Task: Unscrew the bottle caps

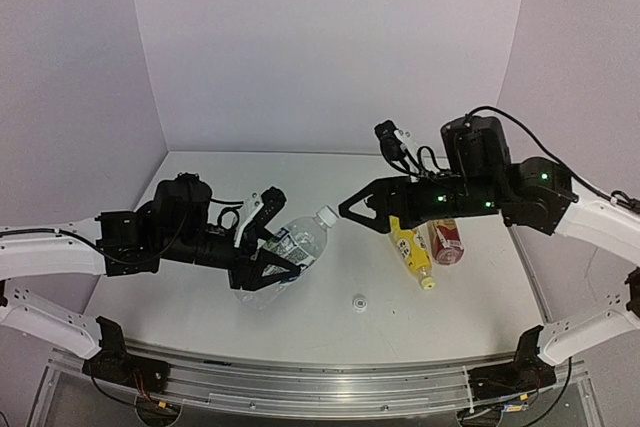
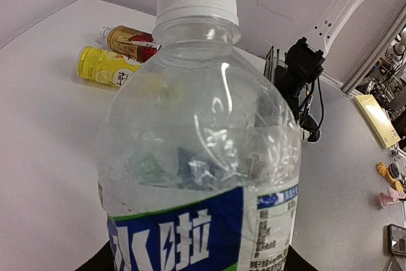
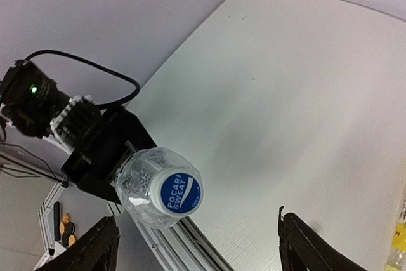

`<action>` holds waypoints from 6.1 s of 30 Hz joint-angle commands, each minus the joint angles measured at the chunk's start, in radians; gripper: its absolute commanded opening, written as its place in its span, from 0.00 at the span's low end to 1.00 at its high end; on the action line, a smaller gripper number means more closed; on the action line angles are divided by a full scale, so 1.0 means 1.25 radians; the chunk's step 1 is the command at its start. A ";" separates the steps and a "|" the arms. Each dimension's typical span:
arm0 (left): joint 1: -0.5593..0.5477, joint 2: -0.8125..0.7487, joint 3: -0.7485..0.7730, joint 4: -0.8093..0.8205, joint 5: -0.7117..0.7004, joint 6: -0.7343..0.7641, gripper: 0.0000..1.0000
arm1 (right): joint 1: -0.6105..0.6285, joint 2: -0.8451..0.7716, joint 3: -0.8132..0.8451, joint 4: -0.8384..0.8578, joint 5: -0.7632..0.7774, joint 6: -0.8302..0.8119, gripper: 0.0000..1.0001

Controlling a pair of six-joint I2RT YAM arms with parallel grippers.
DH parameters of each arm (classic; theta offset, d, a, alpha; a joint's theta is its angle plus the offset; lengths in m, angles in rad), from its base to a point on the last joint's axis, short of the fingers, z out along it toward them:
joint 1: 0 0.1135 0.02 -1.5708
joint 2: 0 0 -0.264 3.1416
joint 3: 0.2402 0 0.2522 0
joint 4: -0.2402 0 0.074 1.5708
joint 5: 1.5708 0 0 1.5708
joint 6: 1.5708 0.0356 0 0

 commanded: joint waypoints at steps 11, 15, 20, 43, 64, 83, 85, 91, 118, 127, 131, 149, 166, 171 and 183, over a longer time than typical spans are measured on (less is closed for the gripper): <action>0.001 0.025 0.060 -0.026 -0.073 0.055 0.00 | 0.001 0.145 0.115 -0.054 -0.034 0.226 0.60; 0.002 0.023 0.052 -0.016 -0.080 0.048 0.00 | 0.002 0.150 0.120 -0.053 -0.045 0.237 0.55; 0.001 0.021 0.045 -0.006 -0.067 0.049 0.00 | 0.002 0.161 0.130 -0.053 -0.046 0.249 0.54; 0.002 0.010 0.010 0.057 -0.083 0.030 0.00 | 0.001 0.173 0.147 -0.051 -0.208 0.170 0.00; 0.002 -0.089 -0.096 0.368 0.350 -0.145 0.00 | 0.002 0.101 0.064 -0.156 -0.652 -0.483 0.00; 0.001 -0.014 0.057 -0.004 -0.147 0.045 0.00 | 0.003 0.109 0.173 -0.136 0.062 0.116 0.82; 0.001 0.004 0.063 0.001 -0.144 0.056 0.00 | 0.002 0.139 0.201 -0.134 0.078 0.148 0.82; 0.000 0.038 0.075 0.008 -0.141 0.062 0.00 | 0.001 0.200 0.259 -0.129 0.066 0.221 0.77; -0.001 0.019 0.039 0.080 -0.106 0.047 0.00 | 0.001 0.217 0.236 -0.056 -0.072 0.258 0.03; 0.000 -0.064 -0.084 0.319 0.218 -0.049 0.00 | 0.002 0.198 0.177 -0.035 -0.516 -0.086 0.00; 0.000 -0.054 -0.097 0.397 0.313 -0.113 0.00 | 0.001 0.190 0.139 -0.038 -0.702 -0.233 0.00; 0.000 -0.091 -0.051 0.190 0.207 -0.015 0.00 | 0.003 0.110 0.131 -0.091 -0.263 -0.169 0.88; -0.001 -0.016 0.038 0.022 -0.096 0.063 0.00 | 0.002 0.118 0.144 -0.047 0.037 0.237 0.88; -0.001 0.003 0.039 0.033 -0.090 0.066 0.00 | 0.003 0.146 0.167 -0.035 0.056 0.305 0.81; -0.001 0.026 0.050 0.069 -0.074 0.074 0.00 | 0.002 0.207 0.190 -0.013 -0.046 0.366 0.52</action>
